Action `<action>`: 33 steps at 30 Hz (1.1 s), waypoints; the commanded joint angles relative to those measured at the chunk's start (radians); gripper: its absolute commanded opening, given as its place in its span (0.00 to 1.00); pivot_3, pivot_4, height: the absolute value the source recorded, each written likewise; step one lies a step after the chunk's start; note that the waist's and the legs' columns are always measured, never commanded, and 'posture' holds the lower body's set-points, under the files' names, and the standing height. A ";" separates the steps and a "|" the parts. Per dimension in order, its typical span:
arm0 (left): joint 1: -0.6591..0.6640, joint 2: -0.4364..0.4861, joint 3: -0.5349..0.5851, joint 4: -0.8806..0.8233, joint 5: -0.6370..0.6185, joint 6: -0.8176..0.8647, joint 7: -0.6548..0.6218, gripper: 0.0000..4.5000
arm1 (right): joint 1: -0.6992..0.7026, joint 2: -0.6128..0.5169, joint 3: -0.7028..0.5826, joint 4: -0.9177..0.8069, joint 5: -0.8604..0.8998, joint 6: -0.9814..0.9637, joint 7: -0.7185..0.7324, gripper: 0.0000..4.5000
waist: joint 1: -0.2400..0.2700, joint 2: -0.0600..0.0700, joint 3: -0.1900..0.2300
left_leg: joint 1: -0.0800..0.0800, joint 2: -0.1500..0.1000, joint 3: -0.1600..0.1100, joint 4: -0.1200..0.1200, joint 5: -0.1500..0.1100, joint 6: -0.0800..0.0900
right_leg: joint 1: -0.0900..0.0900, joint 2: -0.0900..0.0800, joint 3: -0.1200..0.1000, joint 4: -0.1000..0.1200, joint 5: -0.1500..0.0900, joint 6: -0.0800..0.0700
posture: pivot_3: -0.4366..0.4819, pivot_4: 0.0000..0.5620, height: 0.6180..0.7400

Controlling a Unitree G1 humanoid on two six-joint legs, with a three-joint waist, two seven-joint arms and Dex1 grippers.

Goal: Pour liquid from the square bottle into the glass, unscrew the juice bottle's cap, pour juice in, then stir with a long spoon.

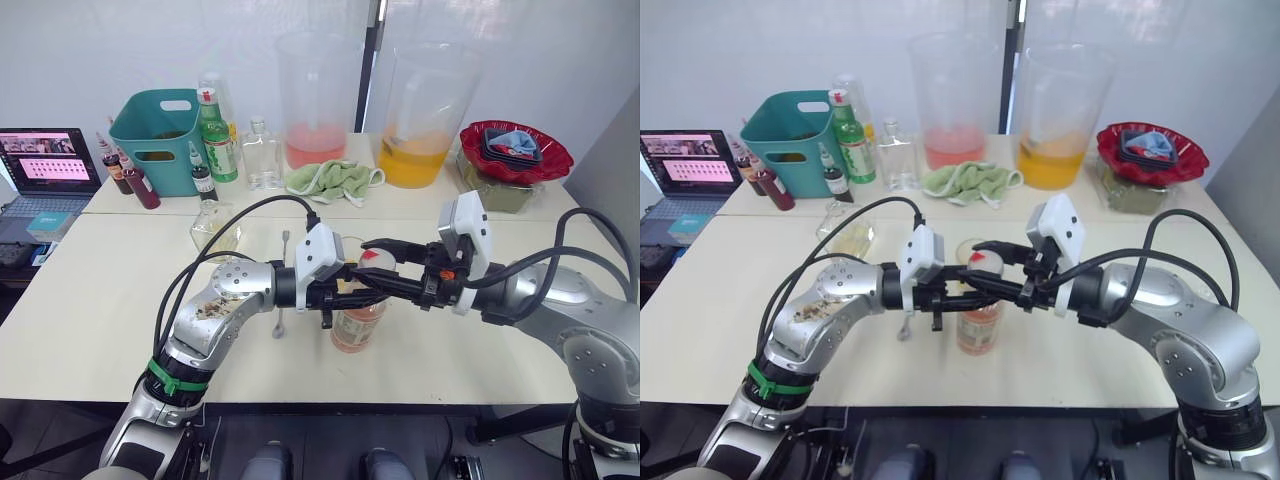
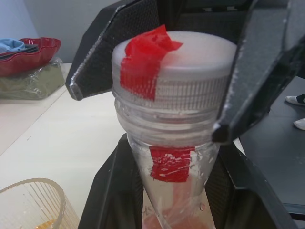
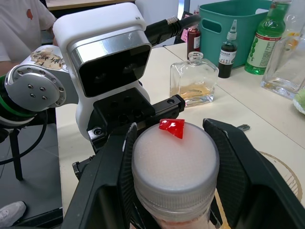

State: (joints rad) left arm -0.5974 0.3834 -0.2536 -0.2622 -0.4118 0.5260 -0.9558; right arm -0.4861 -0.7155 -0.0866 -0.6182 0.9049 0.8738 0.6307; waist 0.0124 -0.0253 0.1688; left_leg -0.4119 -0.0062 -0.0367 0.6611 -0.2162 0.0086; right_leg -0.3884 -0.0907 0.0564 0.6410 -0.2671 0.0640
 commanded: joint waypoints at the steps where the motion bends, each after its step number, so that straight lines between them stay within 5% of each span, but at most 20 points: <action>1: 0.019 0.015 -0.021 -0.008 0.011 0.015 0.001 0.28 | -0.021 -0.008 0.005 -0.004 -0.008 -0.040 0.046 0.40 | 0.000 0.000 0.000 | 0.000 0.000 0.000 0.000 0.000 0.000 | 0.000 0.000 0.000 0.000 0.000 0.000 | 0.48 0.27 1.00; 9: 0.017 0.021 -0.019 -0.012 0.016 0.018 0.011 0.28 | -0.105 -0.069 0.118 0.177 -0.094 -0.189 0.446 0.40 | -0.002 0.000 0.000 | 0.001 0.000 0.004 0.000 0.000 0.000 | 0.000 0.001 0.000 -0.001 0.000 0.000 | 0.48 0.27 1.00; 19: 0.036 0.046 0.004 -0.037 0.021 0.023 0.038 0.28 | -0.410 -0.036 0.310 0.571 -0.279 -0.373 0.932 0.40 | -0.008 0.000 0.000 | 0.001 0.002 0.007 0.000 0.000 0.000 | 0.000 0.001 0.000 0.000 0.000 0.000 | 0.48 0.27 1.00; 29: 0.045 0.057 0.015 -0.070 0.010 0.045 0.064 0.28 | -0.516 -0.016 0.353 0.700 -0.261 -0.401 0.984 0.40 | -0.009 0.000 0.000 | 0.001 0.003 0.000 0.000 0.000 0.000 | -0.001 0.001 0.000 0.001 0.000 0.000 | 0.48 0.27 1.00; 33: 0.047 0.060 0.013 -0.079 0.003 0.053 0.069 0.28 | -0.516 -0.051 0.292 0.634 -0.220 -0.326 0.977 0.77 | -0.009 0.000 0.000 | 0.000 0.003 -0.002 0.000 0.000 0.000 | -0.002 0.001 0.000 0.001 0.000 0.000 | 0.48 0.27 1.00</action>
State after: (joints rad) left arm -0.5627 0.4263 -0.2413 -0.3414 -0.4238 0.5528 -0.9022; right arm -0.9760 -0.7489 0.2624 0.0630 0.6567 0.5481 1.5694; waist 0.0033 -0.0251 0.1689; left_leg -0.4116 -0.0036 -0.0384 0.6610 -0.2163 0.0086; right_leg -0.3900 -0.0901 0.0566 0.6424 -0.2670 0.0637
